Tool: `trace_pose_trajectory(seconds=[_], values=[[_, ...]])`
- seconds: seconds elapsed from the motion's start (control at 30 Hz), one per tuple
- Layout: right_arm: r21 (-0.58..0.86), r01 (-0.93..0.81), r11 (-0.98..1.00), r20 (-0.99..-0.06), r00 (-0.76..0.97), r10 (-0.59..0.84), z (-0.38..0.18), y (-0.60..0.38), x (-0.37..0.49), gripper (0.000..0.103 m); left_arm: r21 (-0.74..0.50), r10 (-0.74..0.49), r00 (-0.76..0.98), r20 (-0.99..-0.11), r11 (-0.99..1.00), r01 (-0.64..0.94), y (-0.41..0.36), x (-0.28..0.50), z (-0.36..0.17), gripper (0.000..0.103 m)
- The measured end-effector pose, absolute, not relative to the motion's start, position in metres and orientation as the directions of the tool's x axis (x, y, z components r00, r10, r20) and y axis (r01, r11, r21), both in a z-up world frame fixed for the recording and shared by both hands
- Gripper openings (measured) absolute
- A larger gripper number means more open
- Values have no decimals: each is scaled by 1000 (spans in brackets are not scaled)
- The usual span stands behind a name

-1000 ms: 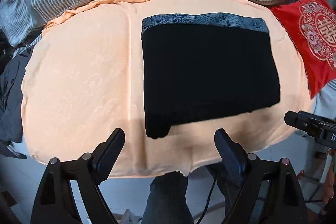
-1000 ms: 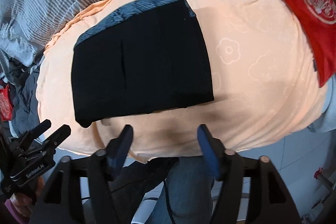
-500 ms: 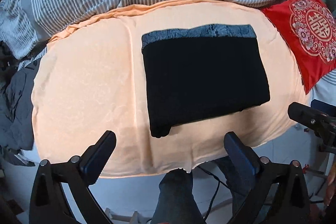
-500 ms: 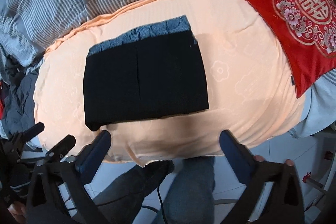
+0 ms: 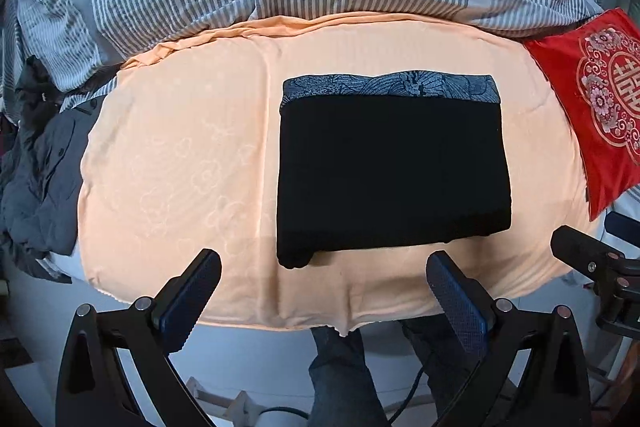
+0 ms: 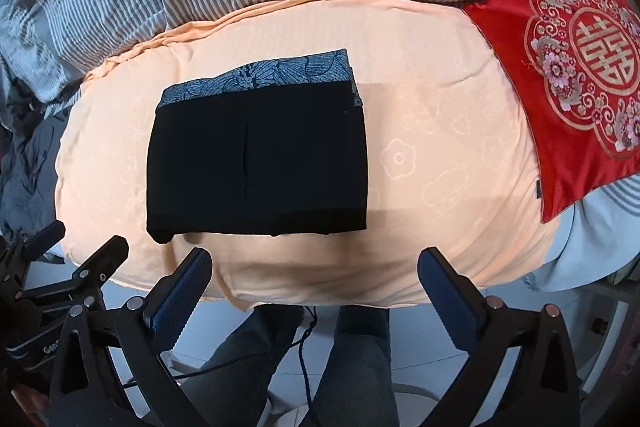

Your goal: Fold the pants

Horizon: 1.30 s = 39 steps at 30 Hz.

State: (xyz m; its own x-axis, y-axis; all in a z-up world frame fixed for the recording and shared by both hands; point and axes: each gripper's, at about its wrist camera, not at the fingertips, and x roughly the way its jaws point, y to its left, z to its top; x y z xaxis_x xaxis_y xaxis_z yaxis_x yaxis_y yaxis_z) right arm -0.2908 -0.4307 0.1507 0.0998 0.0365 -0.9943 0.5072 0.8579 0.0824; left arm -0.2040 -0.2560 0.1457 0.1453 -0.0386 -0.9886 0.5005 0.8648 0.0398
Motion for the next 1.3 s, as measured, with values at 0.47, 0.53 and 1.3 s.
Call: trace_pose_trajectory(seconds=[0.47, 0.53, 1.3], values=[[95, 498, 862, -994, 101, 52, 156, -436, -287, 103, 63, -14, 143, -990, 852, 520, -268, -207, 153, 103], [96, 494, 864, -993, 101, 53, 157, -435, -286, 103, 66, -12, 143, -990, 848, 526, -268, -207, 154, 103], [78, 476, 876, -995, 97, 35, 166, -431, -283, 103, 69, -17, 152, -988, 835, 546, -267, -211, 162, 103]])
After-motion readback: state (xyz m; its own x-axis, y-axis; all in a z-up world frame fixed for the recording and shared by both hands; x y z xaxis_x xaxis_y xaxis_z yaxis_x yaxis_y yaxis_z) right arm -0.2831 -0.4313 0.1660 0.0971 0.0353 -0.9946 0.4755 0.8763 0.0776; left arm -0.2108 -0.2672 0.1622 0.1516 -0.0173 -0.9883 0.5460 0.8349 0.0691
